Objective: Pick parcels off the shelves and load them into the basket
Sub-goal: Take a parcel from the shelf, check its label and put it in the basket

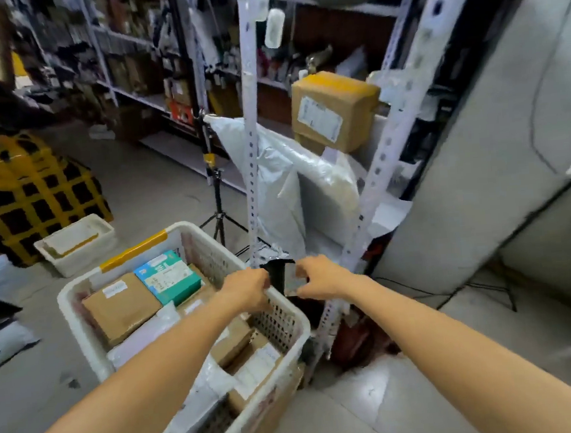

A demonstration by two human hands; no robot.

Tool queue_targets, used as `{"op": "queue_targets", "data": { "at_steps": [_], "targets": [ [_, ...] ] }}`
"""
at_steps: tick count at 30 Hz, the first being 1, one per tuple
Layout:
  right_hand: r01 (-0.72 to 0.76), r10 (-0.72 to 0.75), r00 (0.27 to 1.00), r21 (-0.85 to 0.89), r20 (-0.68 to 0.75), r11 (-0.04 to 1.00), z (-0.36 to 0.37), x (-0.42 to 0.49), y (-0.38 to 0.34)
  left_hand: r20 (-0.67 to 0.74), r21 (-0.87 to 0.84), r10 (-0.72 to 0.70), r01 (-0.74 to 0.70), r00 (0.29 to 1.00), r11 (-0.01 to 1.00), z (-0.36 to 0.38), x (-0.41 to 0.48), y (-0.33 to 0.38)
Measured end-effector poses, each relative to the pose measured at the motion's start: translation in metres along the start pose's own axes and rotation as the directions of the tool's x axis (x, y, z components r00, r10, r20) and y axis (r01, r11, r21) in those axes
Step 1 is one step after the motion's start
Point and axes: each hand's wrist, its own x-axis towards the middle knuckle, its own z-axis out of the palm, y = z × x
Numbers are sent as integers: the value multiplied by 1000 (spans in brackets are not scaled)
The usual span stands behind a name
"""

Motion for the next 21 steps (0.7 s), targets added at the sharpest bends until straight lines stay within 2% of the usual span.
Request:
{"op": "queue_targets", "data": {
  "at_steps": [4, 8, 12, 15, 21],
  "targets": [
    [-198, 202, 975, 56, -93, 979, -37, -65, 77, -1, 106, 290, -289, 957, 952, -24, 28, 98],
    [-413, 445, 870, 180, -212, 893, -58, -153, 147, 56, 187, 517, -518, 854, 835, -45, 39, 207],
    [-573, 648, 703, 307, -292, 760, -49, -257, 195, 86, 299, 658, -649, 748, 699, -43, 31, 312],
    [-681, 774, 555, 368, -305, 633, -38, -339, 215, 102, 292, 743, -734, 661, 613, -35, 8, 384],
    [-792, 915, 277, 469, -293, 390, -17, -486, 223, 126, 331, 905, -877, 407, 348, -13, -70, 514]
  ]
}}
